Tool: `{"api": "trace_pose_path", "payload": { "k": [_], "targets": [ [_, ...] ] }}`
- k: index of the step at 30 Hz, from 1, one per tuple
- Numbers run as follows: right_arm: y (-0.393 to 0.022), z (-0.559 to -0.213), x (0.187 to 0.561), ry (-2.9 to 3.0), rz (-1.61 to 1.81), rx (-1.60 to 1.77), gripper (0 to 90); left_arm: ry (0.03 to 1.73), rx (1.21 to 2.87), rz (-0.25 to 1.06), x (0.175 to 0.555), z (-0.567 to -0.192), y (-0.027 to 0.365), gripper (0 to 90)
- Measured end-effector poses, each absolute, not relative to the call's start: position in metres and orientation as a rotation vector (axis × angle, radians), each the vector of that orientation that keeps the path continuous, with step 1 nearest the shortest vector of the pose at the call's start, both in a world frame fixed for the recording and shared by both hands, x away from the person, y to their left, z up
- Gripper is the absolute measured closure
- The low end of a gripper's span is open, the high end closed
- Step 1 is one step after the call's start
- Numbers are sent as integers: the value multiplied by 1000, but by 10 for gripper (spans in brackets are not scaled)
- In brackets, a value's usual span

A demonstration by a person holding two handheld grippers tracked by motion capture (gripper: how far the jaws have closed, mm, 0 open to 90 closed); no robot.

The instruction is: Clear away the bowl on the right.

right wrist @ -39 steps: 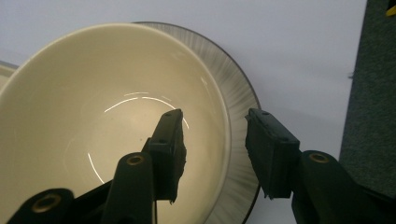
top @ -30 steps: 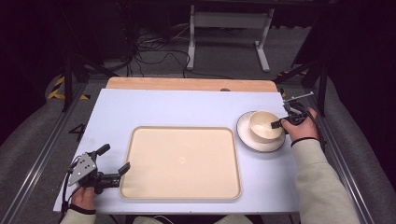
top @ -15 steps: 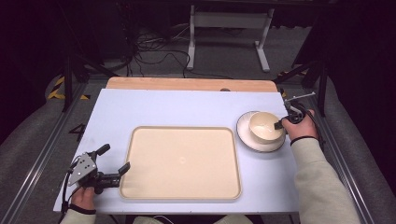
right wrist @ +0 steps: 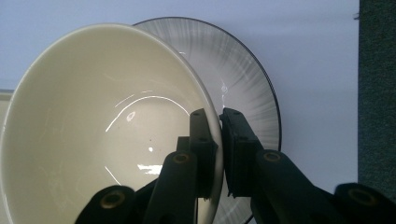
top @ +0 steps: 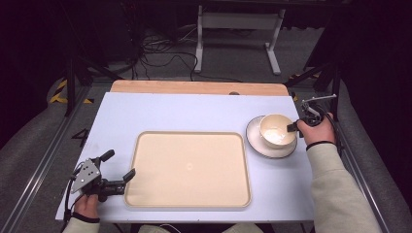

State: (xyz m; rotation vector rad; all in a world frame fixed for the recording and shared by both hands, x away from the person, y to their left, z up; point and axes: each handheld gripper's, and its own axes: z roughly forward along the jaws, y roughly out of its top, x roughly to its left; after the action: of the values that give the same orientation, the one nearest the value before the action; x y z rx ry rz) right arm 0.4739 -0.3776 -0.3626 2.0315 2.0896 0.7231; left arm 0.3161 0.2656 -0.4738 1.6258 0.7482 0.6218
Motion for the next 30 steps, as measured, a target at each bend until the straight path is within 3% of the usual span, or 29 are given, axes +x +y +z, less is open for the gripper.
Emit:
{"api": "trace_pose_path", "payload": {
  "k": [30],
  "targets": [
    [-333,-308,448,2129,778,1958,835,749,1628,622,316,-474,266,3]
  ]
}}
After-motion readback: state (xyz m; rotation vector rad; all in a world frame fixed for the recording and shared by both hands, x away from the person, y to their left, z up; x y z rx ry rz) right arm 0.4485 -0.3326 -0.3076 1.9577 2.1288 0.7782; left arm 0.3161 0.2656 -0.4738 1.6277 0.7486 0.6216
